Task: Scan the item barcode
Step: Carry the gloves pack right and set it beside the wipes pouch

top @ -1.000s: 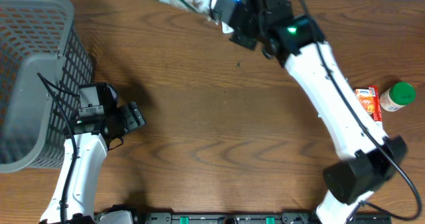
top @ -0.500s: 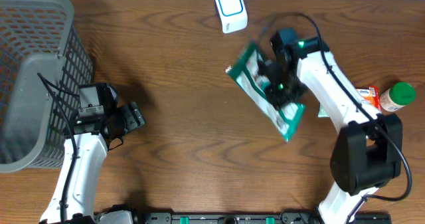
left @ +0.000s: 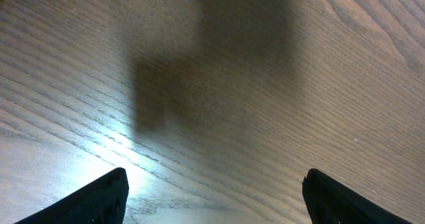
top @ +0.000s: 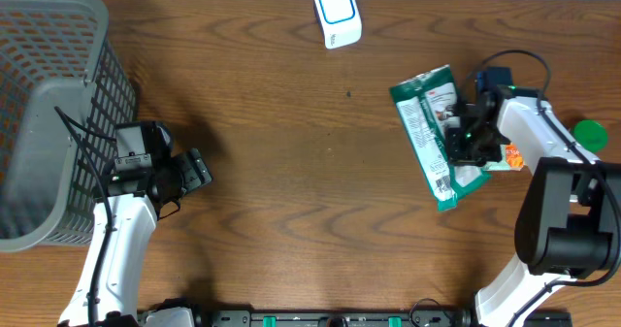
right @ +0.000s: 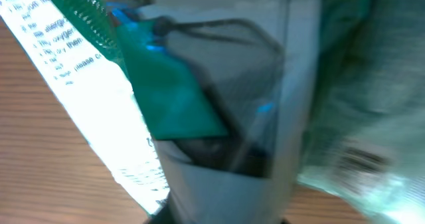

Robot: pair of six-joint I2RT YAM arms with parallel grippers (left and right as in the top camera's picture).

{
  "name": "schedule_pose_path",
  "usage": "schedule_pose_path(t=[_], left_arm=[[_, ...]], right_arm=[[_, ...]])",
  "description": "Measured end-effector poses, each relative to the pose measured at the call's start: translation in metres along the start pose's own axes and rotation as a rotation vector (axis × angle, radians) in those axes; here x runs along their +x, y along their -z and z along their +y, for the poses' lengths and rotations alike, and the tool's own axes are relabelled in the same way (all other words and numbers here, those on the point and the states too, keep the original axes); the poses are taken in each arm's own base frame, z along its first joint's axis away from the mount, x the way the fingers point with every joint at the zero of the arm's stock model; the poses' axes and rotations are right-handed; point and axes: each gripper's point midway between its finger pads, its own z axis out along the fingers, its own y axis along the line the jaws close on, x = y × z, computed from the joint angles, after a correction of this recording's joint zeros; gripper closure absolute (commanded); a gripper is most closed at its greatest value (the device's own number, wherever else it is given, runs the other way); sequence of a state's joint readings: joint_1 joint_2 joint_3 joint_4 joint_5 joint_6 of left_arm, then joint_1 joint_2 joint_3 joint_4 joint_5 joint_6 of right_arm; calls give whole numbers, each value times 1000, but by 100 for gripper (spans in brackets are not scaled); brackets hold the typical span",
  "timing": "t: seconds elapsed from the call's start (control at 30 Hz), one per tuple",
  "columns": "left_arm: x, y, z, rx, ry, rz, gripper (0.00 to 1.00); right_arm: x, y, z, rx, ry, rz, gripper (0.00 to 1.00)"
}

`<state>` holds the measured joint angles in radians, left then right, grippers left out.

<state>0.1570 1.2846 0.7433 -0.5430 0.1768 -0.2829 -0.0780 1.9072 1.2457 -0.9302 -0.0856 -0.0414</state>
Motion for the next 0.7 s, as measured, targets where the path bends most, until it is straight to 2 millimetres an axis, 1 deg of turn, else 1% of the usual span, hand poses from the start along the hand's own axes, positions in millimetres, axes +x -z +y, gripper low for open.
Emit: schedule_pose_path(t=[0.03, 0.07, 0.13, 0.2, 0.23, 0.33, 0.43, 0.47, 0.5, 0.57, 0.7], left_arm=[[0, 0, 0, 0, 0, 0, 15], [0, 0, 0, 0, 0, 0, 15], [0, 0, 0, 0, 0, 0, 15], [0, 0, 0, 0, 0, 0, 15], [0, 0, 0, 0, 0, 0, 15], [0, 0, 0, 0, 0, 0, 15], [0, 0, 0, 0, 0, 0, 15], [0, 0, 0, 0, 0, 0, 15], [0, 0, 0, 0, 0, 0, 15], [0, 0, 0, 0, 0, 0, 15], [0, 0, 0, 0, 0, 0, 15]], right_arm=[[0, 0, -3, 1, -8, -1, 53], [0, 0, -5, 3, -22, -1, 41], [0, 0, -6, 5, -25, -1, 27], [0, 0, -6, 2, -25, -1, 5], [1, 1, -4, -5, -25, 2, 1], [2, 10, 0, -23, -29, 26, 1], [-19, 35, 2, -27, -25, -28, 1], [-31, 46, 2, -27, -21, -68, 1], [-39, 53, 2, -27, -18, -96, 1], [-45, 58, 2, -26, -16, -118, 1], [-45, 58, 3, -26, -16, -116, 1]])
